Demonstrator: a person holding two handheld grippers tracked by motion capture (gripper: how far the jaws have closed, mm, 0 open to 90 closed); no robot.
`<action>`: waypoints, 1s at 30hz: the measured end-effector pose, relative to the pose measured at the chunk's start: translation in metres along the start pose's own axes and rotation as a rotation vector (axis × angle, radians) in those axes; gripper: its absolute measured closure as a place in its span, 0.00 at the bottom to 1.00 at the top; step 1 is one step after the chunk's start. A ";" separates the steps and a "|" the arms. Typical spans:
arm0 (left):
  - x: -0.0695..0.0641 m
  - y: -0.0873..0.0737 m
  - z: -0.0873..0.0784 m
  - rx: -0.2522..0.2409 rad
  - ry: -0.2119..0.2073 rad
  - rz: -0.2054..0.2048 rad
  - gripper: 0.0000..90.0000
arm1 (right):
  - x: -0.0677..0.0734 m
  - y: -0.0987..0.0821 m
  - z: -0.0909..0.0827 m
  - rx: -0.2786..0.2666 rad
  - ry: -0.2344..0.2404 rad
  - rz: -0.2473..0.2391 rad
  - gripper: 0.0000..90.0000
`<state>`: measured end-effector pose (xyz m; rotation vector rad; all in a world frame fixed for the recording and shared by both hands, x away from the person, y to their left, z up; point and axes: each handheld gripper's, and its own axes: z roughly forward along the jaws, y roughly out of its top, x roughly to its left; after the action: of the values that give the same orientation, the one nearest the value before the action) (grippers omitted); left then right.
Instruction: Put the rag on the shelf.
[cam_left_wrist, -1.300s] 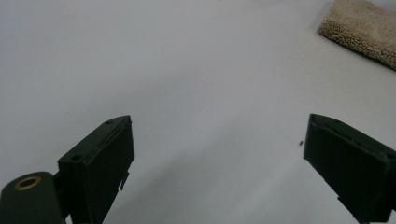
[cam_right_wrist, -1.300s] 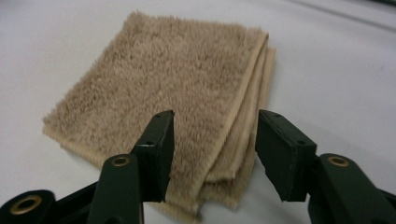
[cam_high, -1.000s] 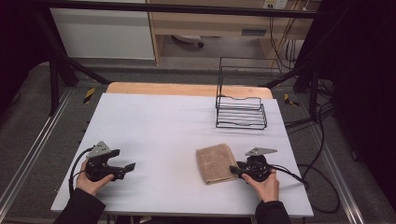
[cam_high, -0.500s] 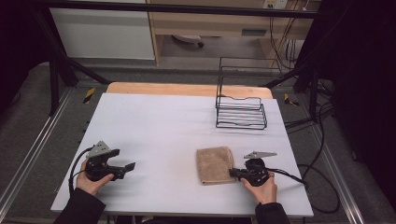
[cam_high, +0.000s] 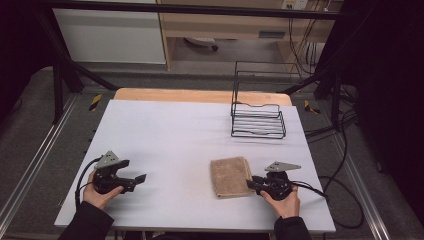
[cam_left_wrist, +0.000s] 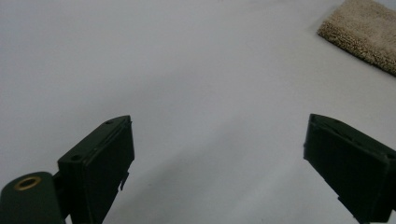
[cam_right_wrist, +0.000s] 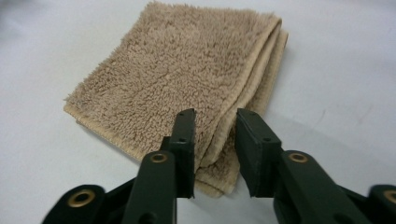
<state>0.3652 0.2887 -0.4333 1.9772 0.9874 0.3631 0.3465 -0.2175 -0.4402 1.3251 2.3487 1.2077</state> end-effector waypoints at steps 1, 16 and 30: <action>-0.001 0.000 0.001 0.002 0.000 0.000 0.10 | 0.000 0.000 0.000 0.000 0.000 0.000 0.68; -0.021 0.008 0.017 0.039 -0.006 0.021 0.06 | -0.024 0.000 -0.006 -0.084 0.005 0.004 0.26; -0.045 0.025 0.038 0.050 -0.057 0.033 0.06 | -0.039 0.000 -0.007 -0.089 -0.021 -0.030 0.06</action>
<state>0.3713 0.2247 -0.4298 2.0401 0.9368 0.3011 0.3654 -0.2518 -0.4437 1.2631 2.2638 1.2675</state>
